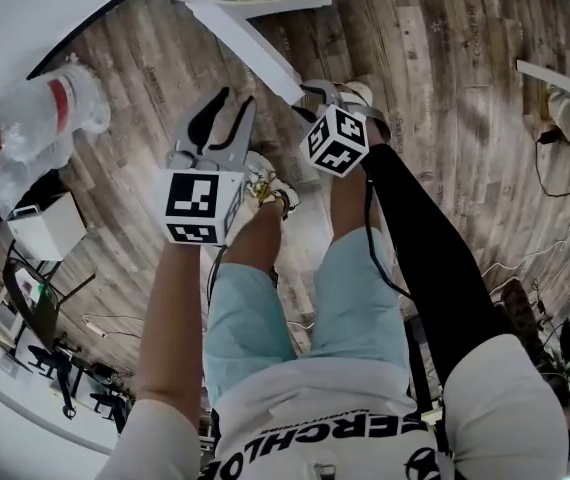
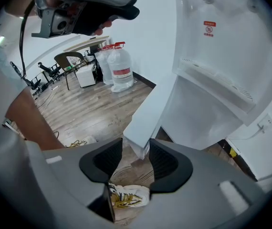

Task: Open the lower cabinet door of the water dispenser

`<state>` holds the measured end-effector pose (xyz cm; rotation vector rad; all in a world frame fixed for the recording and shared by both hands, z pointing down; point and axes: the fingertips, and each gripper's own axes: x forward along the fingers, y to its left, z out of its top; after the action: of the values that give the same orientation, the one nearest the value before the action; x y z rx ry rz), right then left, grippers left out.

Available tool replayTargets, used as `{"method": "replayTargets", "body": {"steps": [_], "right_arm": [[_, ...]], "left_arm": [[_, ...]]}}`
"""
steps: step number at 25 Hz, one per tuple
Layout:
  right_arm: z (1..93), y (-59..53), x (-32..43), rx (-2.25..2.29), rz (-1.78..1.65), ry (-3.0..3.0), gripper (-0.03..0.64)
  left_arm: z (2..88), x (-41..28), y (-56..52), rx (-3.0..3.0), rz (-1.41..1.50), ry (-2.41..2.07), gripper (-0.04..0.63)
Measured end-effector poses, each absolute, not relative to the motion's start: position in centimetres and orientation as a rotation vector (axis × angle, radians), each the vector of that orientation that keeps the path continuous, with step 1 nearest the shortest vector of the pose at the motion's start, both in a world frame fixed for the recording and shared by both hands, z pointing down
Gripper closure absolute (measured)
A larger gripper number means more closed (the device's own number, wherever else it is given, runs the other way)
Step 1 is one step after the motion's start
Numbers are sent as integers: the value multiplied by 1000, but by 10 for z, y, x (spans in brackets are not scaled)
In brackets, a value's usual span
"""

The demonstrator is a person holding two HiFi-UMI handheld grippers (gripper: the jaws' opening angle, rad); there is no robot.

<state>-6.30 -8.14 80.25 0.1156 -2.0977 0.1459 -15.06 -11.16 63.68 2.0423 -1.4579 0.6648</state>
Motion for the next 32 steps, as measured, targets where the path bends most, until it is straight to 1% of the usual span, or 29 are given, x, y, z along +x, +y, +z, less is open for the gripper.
{"method": "replayTargets", "body": {"steps": [9,20,32], "right_arm": [[802,-53,-89,67,122,-2070,439],[801,-21,-127,23,116,-2049,439],[805,3,-166,-5,99,-2061,439]], "left_arm": [[635,-203,-88,1983,640,-1515,400],[633,-251,-59,1947,624,-1547,400],[639,-280,-22,1898,595,-1601,400]]}}
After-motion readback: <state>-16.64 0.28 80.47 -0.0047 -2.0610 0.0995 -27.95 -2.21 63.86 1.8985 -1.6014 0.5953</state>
